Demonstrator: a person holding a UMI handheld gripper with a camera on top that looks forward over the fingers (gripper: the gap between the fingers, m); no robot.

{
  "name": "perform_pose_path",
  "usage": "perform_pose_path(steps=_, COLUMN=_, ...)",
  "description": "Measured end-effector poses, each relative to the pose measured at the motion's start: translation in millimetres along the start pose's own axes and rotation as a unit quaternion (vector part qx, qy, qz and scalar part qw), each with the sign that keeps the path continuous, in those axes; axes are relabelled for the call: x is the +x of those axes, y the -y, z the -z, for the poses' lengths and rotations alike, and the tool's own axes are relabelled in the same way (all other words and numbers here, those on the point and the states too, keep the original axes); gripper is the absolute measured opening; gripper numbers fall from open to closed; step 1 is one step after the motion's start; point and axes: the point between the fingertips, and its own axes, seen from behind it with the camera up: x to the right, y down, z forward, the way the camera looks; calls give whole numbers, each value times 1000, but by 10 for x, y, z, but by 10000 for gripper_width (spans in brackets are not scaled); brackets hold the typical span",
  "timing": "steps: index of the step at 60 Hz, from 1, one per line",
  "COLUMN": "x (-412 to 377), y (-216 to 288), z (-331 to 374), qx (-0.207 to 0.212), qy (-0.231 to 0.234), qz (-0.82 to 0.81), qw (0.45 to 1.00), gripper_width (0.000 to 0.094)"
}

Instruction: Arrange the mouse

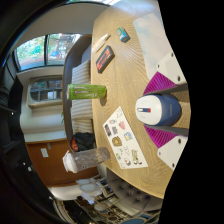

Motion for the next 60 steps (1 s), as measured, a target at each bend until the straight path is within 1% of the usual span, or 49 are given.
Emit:
perform_pose_path(steps=1, x=-1, y=-2, z=3, qx=1, qy=2, qz=3, qw=1000, gripper_width=513)
perform_pose_path(steps=8, x=-1, y=-16, z=41, qx=5, qy=5, qz=25, qw=1000, gripper_width=435)
perform_pose_path(steps=12, x=-26, y=6, z=135, qx=13, qy=7, qz=44, qw=999, gripper_width=417)
perform_pose_path(steps=14, x=-66, y=103, z=246, qx=31, qy=14, qz=54, qw=998, gripper_width=410)
perform_pose_path(steps=18, x=-195, y=423, z=617, qx=72, qy=52, qz=70, qw=994, gripper_width=396)
perform_pose_path(steps=21, x=-164, y=775, z=1005, qx=119, qy=67, qz=68, qw=988, gripper_width=396)
perform_pose_path(steps=23, x=-30, y=1011, z=1253, qx=149, qy=61, qz=64, qw=985, gripper_width=396)
perform_pose_path(steps=27, x=271, y=1351, z=1736, qx=194, qy=38, qz=60, qw=979, gripper_width=395)
perform_pose_path(steps=31, x=653, y=1511, z=2055, qx=213, qy=20, qz=59, qw=975, gripper_width=393)
perform_pose_path(steps=33, x=885, y=1478, z=2157, qx=217, qy=8, qz=58, qw=974, gripper_width=393)
perform_pose_path(steps=36, x=1180, y=1396, z=2134, qx=206, qy=-17, qz=59, qw=977, gripper_width=393)
perform_pose_path(steps=39, x=1470, y=1188, z=2023, qx=183, qy=-37, qz=55, qw=981, gripper_width=392)
perform_pose_path(steps=40, x=1547, y=1104, z=1963, qx=173, qy=-40, qz=52, qw=983, gripper_width=393)
perform_pose_path(steps=41, x=1712, y=866, z=1966, qx=164, qy=-43, qz=51, qw=984, gripper_width=392)
perform_pose_path(steps=43, x=1687, y=876, z=1798, qx=136, qy=-45, qz=41, qw=989, gripper_width=391)
perform_pose_path(steps=45, x=1767, y=679, z=1665, qx=110, qy=-48, qz=35, qw=992, gripper_width=392)
perform_pose_path(steps=47, x=1959, y=262, z=1531, qx=92, qy=-50, qz=33, qw=994, gripper_width=393)
perform_pose_path(steps=49, x=1988, y=208, z=1427, qx=75, qy=-49, qz=31, qw=995, gripper_width=393)
perform_pose_path(steps=53, x=2022, y=-26, z=1281, qx=49, qy=-43, qz=23, qw=998, gripper_width=393)
perform_pose_path(steps=60, x=2024, y=-298, z=1092, qx=27, qy=-29, qz=26, qw=999, gripper_width=395)
